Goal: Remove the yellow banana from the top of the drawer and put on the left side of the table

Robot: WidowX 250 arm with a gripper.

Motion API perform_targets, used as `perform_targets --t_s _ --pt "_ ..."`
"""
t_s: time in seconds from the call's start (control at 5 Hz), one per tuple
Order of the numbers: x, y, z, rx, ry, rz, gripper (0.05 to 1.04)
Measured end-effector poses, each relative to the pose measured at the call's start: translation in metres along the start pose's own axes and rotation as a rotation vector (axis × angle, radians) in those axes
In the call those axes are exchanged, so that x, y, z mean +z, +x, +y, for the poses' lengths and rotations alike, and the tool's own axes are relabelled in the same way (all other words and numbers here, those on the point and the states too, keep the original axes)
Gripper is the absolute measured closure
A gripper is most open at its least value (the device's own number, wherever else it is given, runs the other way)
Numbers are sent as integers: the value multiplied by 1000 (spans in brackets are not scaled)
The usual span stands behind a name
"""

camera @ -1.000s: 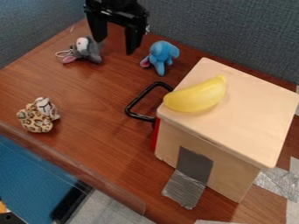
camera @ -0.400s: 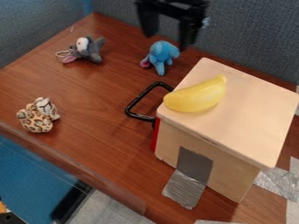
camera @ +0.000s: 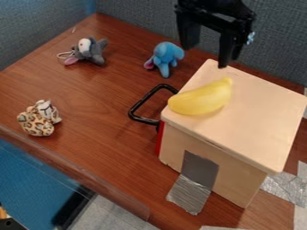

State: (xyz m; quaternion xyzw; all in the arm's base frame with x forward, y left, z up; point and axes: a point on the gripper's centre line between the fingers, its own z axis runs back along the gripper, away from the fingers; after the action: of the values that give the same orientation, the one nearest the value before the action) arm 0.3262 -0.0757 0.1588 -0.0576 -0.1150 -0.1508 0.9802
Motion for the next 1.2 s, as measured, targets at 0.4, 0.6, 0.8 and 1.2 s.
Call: perform_targets --t_s 0.4,0.6,0.8,1.2 --pt "-39 -17 -18 -78 11 119 84" --pt "-48 -23 -17 -81 13 143 137" --pt "-49 -24 -18 -82 8 144 429" --pt "-33 -24 21 16 7 126 533"
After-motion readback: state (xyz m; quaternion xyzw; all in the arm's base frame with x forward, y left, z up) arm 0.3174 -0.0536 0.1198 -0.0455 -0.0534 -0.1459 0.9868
